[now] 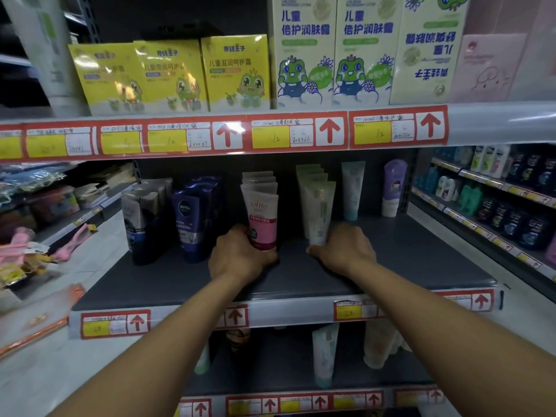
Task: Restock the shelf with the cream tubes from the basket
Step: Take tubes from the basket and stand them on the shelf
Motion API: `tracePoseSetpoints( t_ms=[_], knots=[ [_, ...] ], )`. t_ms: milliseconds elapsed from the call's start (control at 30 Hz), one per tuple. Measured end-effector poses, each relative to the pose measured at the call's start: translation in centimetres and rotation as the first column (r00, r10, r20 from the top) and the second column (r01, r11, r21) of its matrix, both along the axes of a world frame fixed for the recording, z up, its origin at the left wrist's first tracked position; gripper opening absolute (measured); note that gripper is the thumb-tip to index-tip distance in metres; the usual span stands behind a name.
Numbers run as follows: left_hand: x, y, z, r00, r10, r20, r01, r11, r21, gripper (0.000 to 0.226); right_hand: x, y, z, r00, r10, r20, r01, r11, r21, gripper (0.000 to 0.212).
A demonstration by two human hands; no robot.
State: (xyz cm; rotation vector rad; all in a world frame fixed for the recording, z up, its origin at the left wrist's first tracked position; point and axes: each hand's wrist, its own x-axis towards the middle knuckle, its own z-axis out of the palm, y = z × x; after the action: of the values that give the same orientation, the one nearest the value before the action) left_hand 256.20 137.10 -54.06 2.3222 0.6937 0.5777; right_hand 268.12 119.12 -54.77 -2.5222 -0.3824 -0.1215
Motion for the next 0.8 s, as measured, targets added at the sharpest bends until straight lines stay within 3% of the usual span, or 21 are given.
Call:
tracePoseSetpoints(
  t_ms=[267,500,800],
  knots=[
    [0.8,1.2,-1.6,0.994,-0.008,0.112,0.013,0.999,-0.043,0.050,0.8,0.3,-1.4,0.996,0.047,0.071,-0.052,0.997,0.061,0.058],
    [1.1,1.3,-1.9,0.993,0.001,0.118,0.005,0.999,-0.046,0.046,0.9,0.1,-1.5,0.996,0.061,0.058,-0.065,0.995,0.076,0.038],
    [1.1,1.4,-2.0,0.992,0.015,0.124,-0.011,0.999,-0.031,0.049,1.2,0.0,-1.6,0.994,0.080,0.076,-0.085,0.994,0.065,0.040]
  ],
)
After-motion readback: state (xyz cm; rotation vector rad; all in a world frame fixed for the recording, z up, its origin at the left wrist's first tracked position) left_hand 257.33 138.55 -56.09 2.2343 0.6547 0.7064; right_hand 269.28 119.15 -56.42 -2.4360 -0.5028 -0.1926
